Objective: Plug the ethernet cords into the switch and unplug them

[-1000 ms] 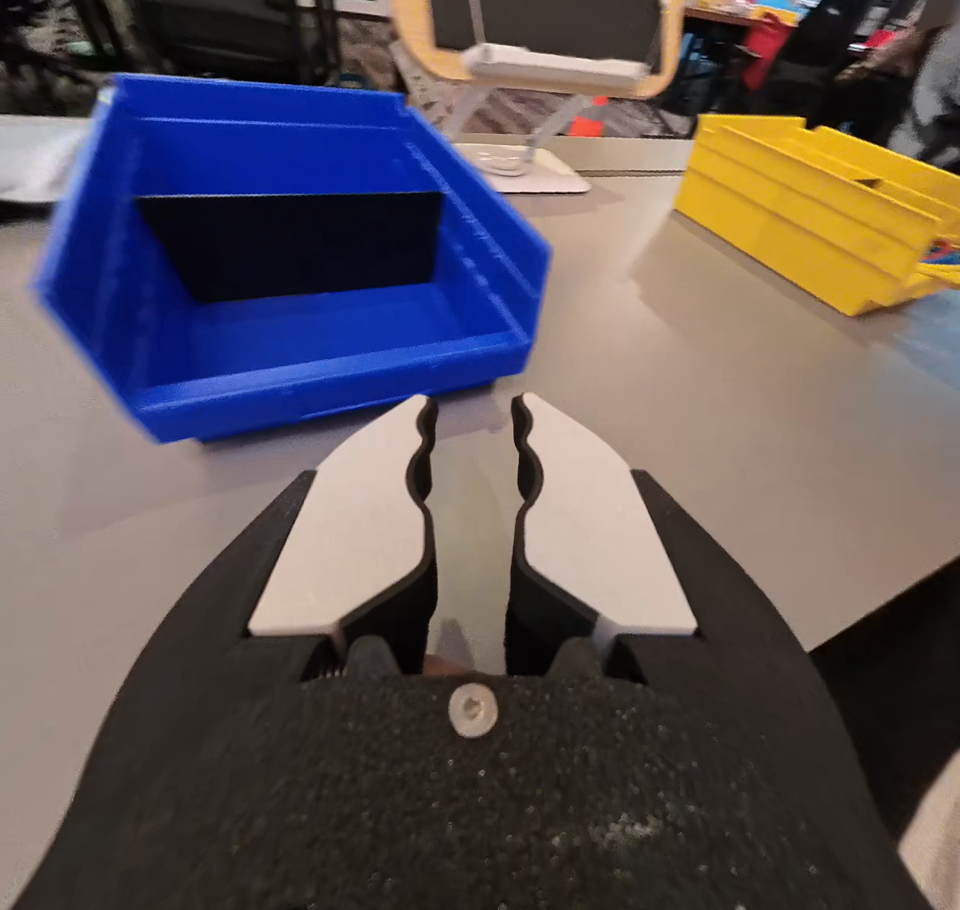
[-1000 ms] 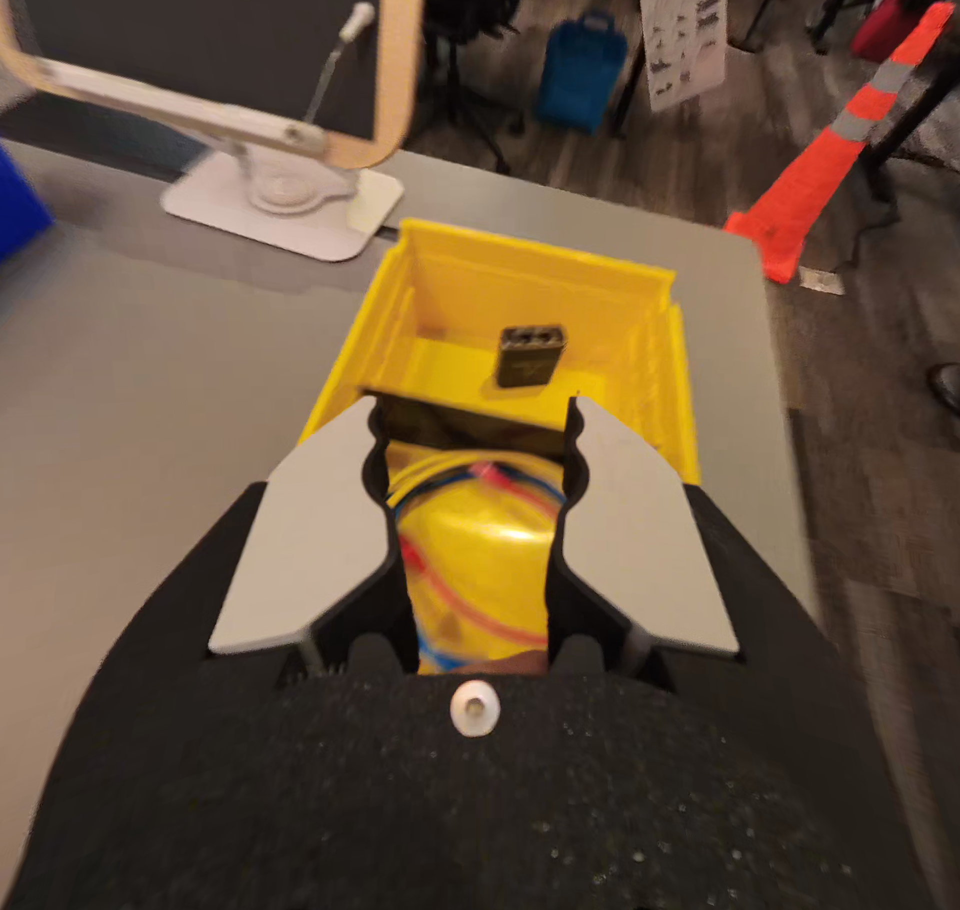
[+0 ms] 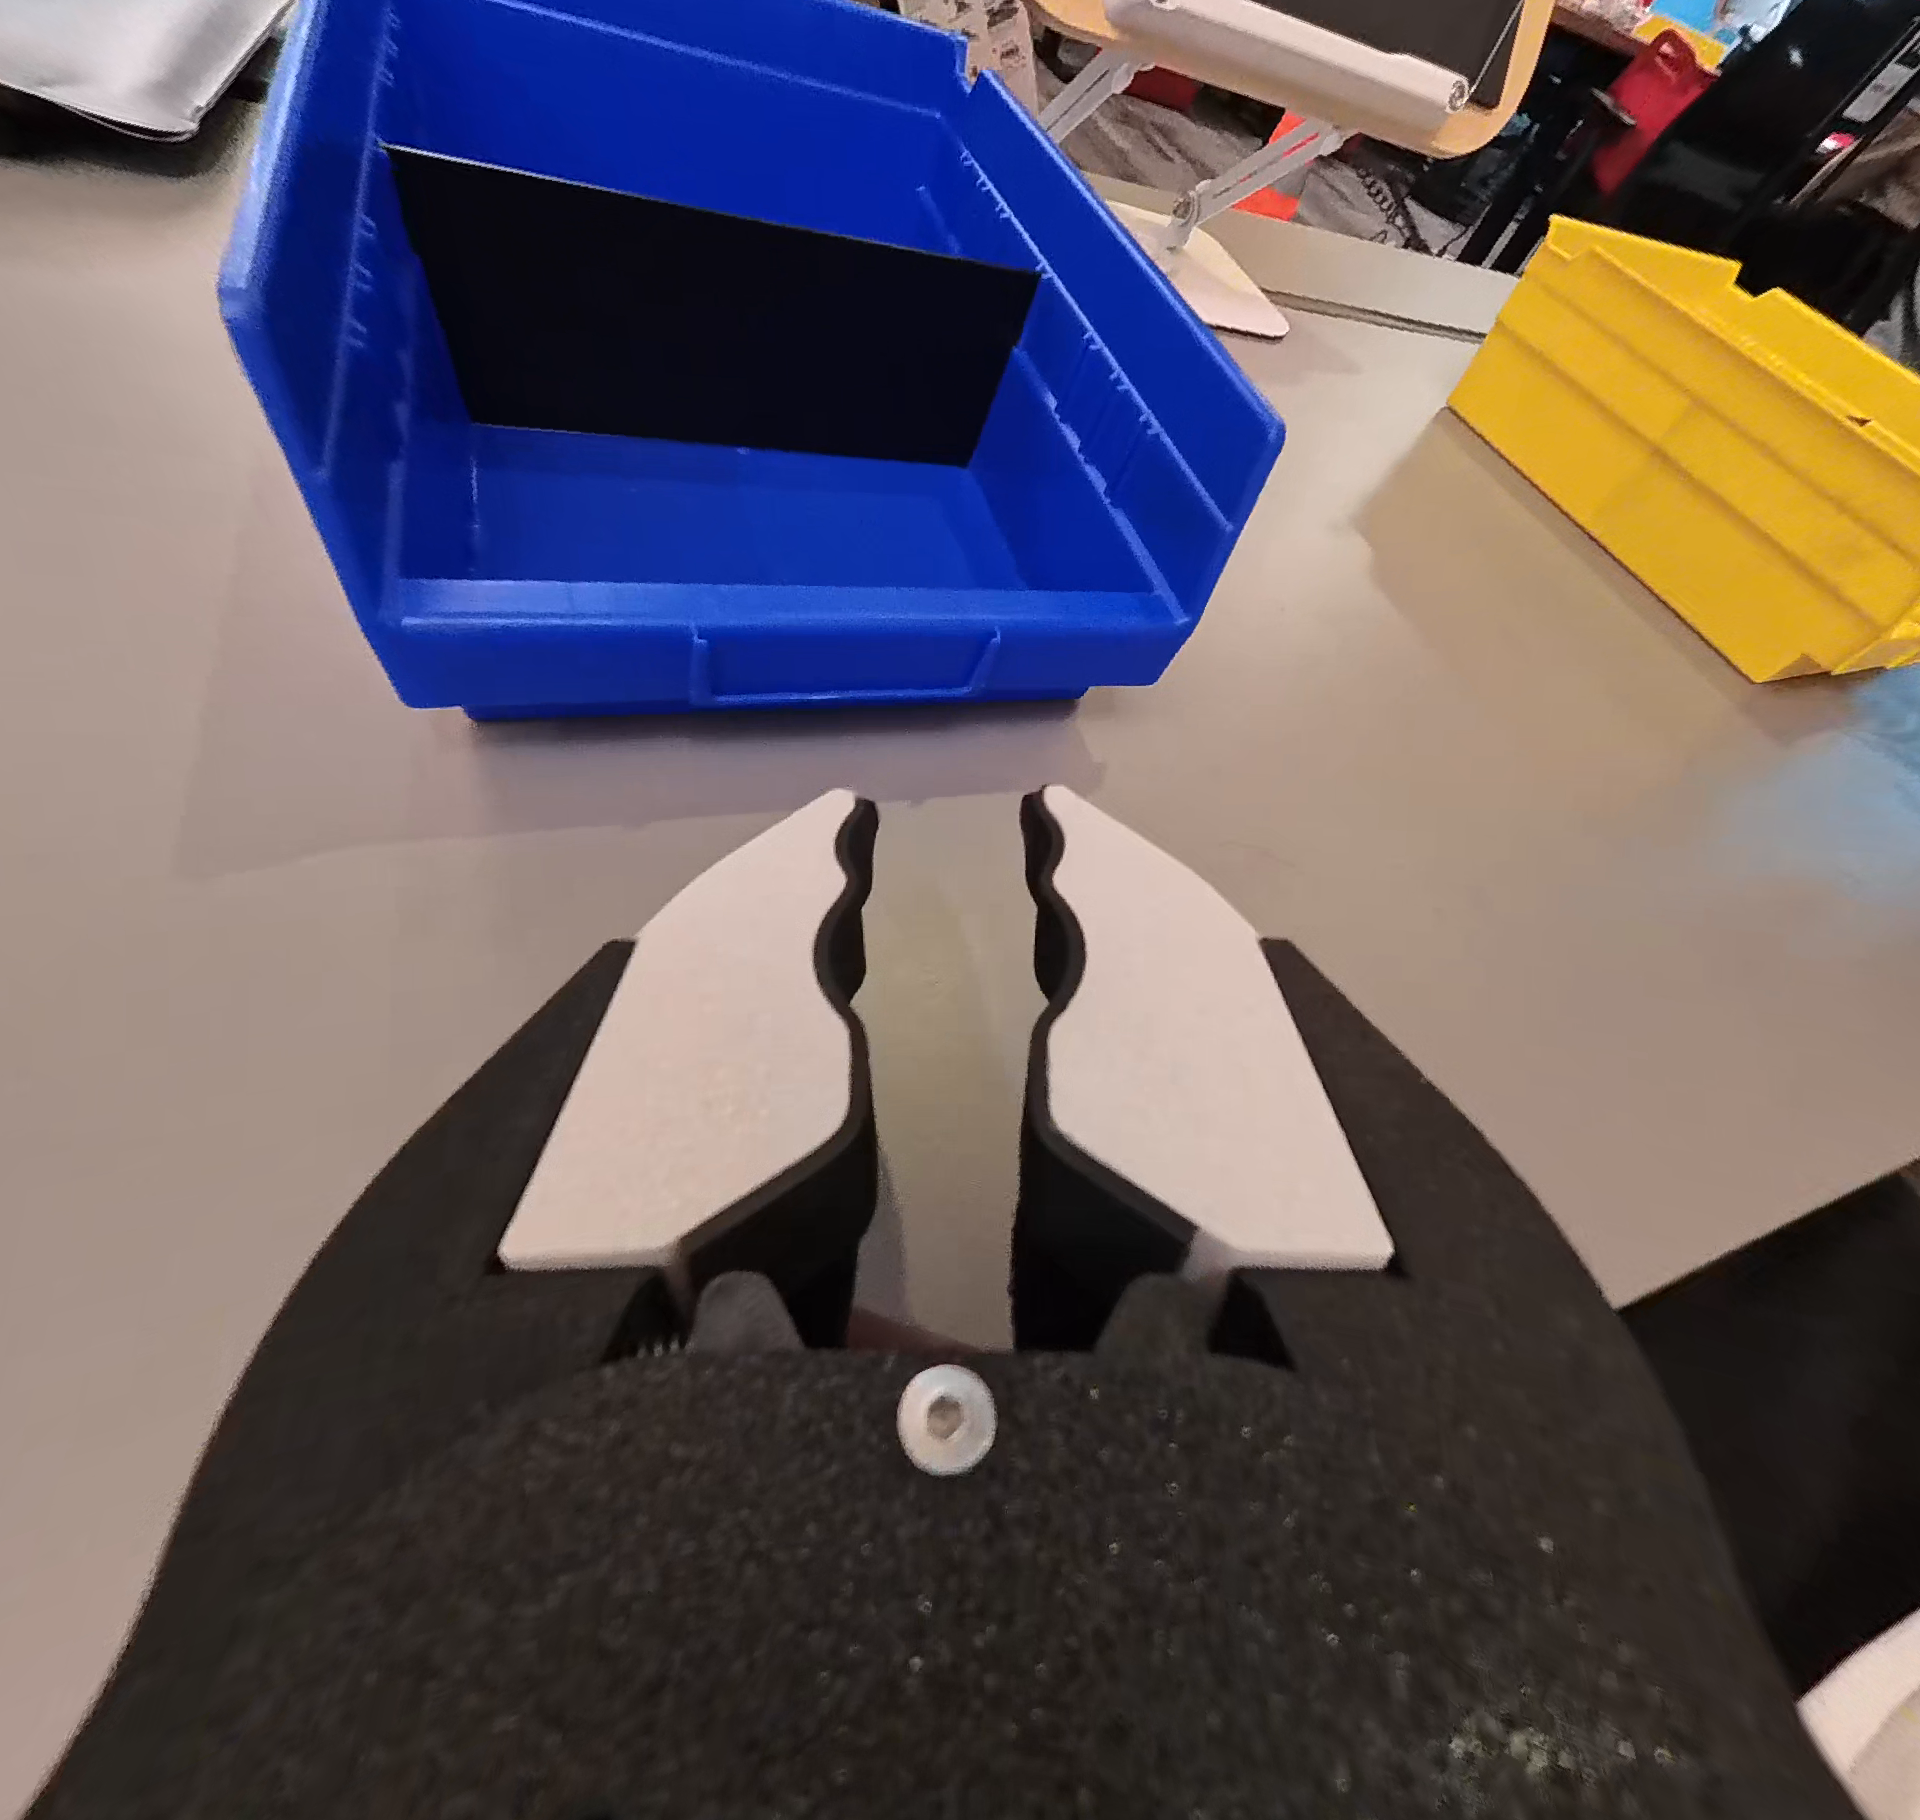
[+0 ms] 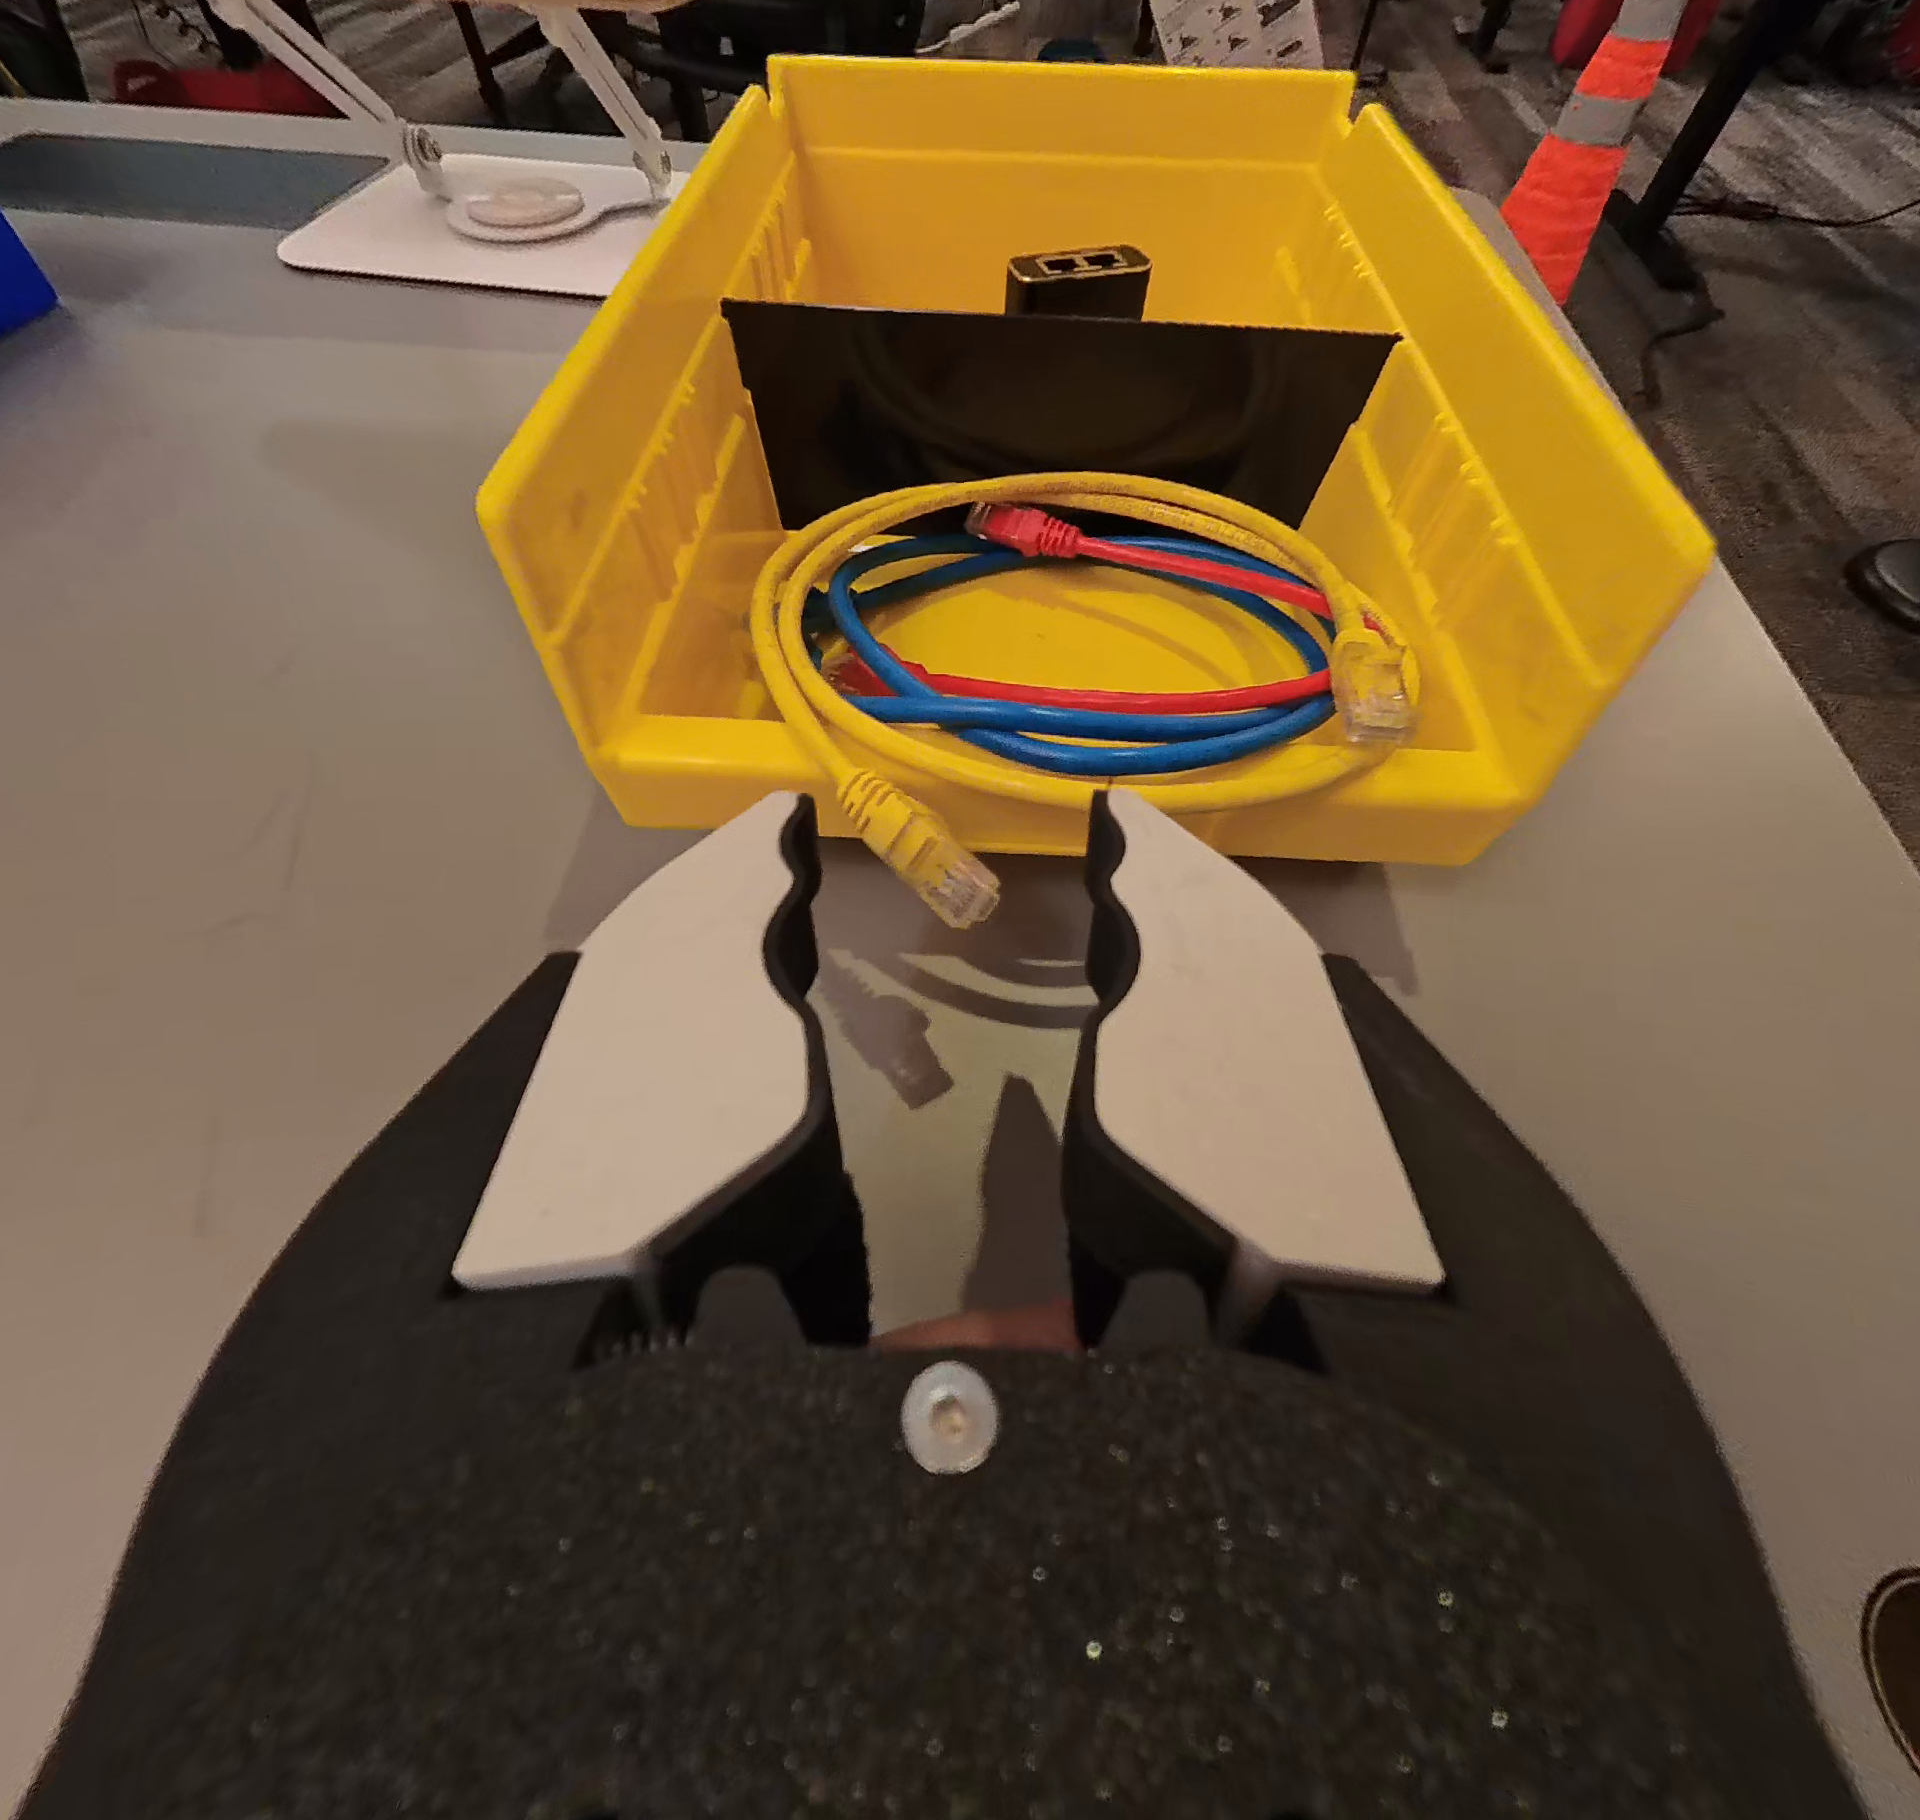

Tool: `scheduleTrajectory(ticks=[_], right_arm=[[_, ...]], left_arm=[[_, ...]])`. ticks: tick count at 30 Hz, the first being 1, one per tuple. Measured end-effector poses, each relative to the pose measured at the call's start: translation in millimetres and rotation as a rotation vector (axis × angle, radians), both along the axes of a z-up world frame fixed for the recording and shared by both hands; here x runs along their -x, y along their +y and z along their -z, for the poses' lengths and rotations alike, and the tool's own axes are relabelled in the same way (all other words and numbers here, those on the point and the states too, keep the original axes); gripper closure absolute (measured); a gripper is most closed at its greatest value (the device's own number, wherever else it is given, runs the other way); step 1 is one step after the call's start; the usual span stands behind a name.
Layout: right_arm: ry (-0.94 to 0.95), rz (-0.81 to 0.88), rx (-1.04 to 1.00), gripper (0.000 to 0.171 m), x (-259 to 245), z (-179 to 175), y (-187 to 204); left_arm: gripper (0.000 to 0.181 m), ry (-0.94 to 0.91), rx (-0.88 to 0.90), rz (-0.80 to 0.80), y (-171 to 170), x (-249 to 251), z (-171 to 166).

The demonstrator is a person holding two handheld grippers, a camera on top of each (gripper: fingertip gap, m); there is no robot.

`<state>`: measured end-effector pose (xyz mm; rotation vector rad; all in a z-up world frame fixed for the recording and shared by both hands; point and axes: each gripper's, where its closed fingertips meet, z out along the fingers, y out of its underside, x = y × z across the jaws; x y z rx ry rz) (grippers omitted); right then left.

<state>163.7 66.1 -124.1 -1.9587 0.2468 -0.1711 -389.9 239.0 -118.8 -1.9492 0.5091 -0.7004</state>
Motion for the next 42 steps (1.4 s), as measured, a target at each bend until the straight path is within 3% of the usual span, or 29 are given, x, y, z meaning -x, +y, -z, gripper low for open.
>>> scheduleTrajectory(ticks=[11,16,24,28,32,33,36,38,40,42], right_arm=[[0.009,-0.033,-0.012,0.122,9,-4,15],[0.010,-0.277,-0.144,0.105,74,-31,35],[-0.118,-0.178,0.003,0.086,97,-6,91],[-0.020,-0.306,-0.019,0.085,126,-8,99],[0.118,-0.487,-0.072,0.110,168,-22,83],[0.100,-0.473,-0.114,0.104,166,-31,77],[-0.010,-0.288,-0.268,0.103,127,-71,51],[-0.025,-0.100,-0.347,0.106,83,-90,26],[-0.003,0.054,-0.358,0.105,47,-89,-1],[0.056,0.097,-0.319,0.105,35,-67,-20]], left_arm=[[0.154,0.069,-0.012,-0.019,2,8,7],[0.154,0.095,-0.026,-0.036,-4,21,8],[0.143,0.128,-0.051,-0.107,-17,46,9],[0.135,0.167,-0.093,-0.069,-31,33,6],[0.131,0.108,-0.116,0.087,-64,-48,-7],[0.129,0.086,-0.120,0.150,-75,-80,-12],[0.125,0.101,-0.163,0.332,-105,-180,-26],[0.133,0.118,-0.182,0.378,-112,-238,-34],[0.131,0.100,-0.133,0.432,-114,-295,-35],[0.130,0.137,-0.112,0.421,-101,-336,-27]])
